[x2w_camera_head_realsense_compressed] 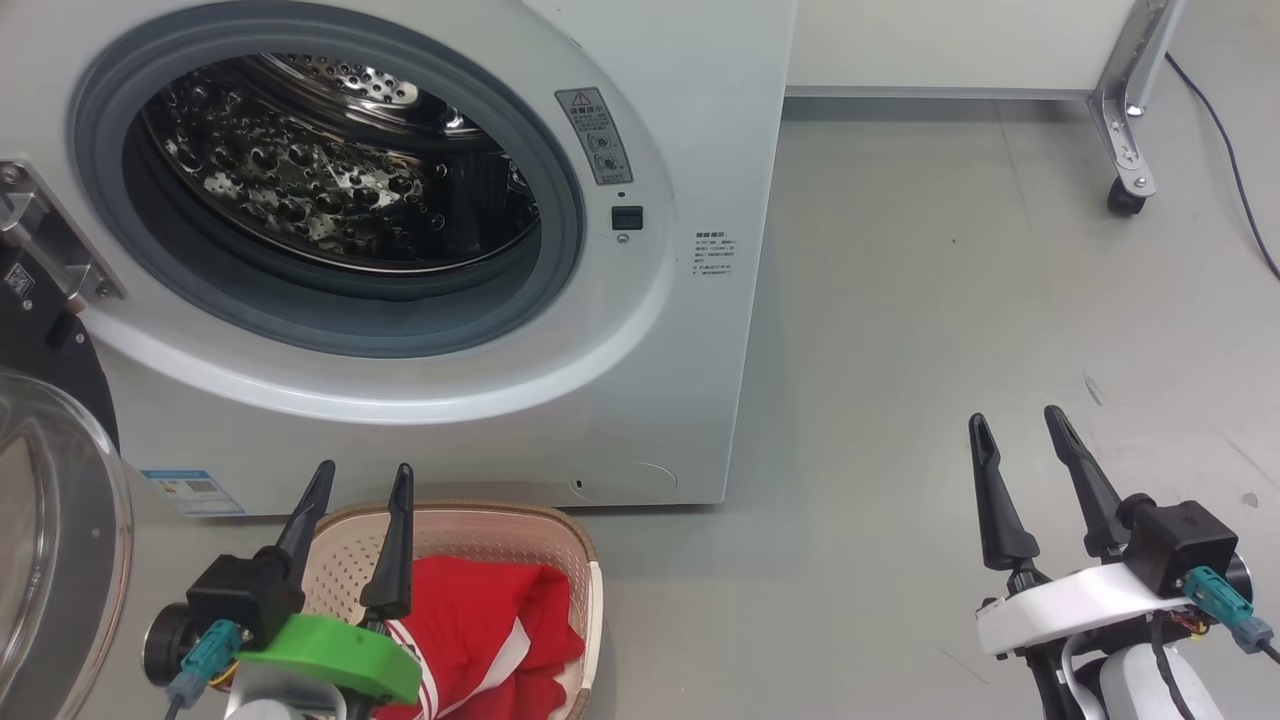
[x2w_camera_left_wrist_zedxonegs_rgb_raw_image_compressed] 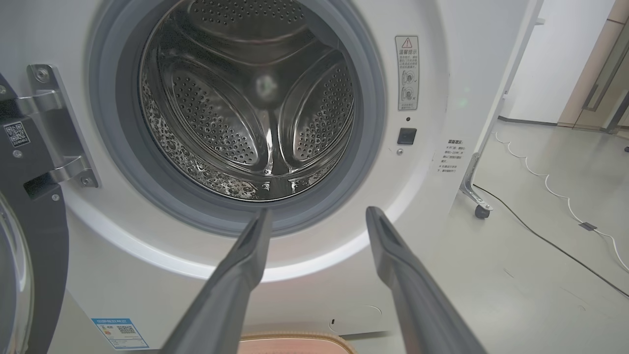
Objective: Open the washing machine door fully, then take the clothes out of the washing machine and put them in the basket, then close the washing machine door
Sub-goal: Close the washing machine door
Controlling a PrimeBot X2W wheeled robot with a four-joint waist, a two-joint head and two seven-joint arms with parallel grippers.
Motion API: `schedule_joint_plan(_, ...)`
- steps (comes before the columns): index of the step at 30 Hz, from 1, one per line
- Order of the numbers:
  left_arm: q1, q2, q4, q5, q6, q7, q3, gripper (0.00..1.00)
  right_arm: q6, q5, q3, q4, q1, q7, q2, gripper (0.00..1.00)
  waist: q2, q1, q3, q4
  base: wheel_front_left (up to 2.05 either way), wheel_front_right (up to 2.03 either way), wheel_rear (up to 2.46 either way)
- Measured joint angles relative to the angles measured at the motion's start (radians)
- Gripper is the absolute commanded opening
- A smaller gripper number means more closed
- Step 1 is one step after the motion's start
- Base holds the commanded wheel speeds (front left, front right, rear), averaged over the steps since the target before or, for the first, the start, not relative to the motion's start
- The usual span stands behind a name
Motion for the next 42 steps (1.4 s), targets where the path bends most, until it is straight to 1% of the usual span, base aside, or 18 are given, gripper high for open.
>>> schedule_joint_plan(13,0.000,0.000,0.001,0.000,0.000,0.000,-0.004,1.00,0.000,0.000,0.007,0.005,0.000,0.000,0.001,1.00,0.0000,0.0000,-0.007,-0.004,-0.74,0.74,0.00)
schedule_joint_plan(23,0.000,0.000,0.000,0.001,0.000,0.000,-0.005,1.00,0.000,0.000,0.010,0.006,0.000,0.000,0.001,1.00,0.0000,0.0000,-0.002,-0.002,-1.20,1.20,0.00)
schedule_joint_plan(26,0.000,-0.001,-0.027,0.008,0.000,0.000,0.012,1.00,0.000,0.000,0.010,0.006,0.000,0.000,0.002,1.00,0.0000,0.0000,0.001,-0.001,-1.39,1.39,0.00)
schedule_joint_plan(31,0.000,-0.001,-0.028,0.010,0.000,0.000,0.021,1.00,0.000,0.000,0.010,0.006,0.000,0.000,0.003,1.00,0.0000,0.0000,0.007,0.002,-1.22,1.22,0.00)
schedule_joint_plan(42,0.000,-0.001,-0.033,0.010,0.000,0.000,0.019,1.00,0.000,0.001,0.010,0.006,0.000,0.000,0.007,1.00,0.0000,0.0000,0.019,0.005,-0.89,0.89,0.00)
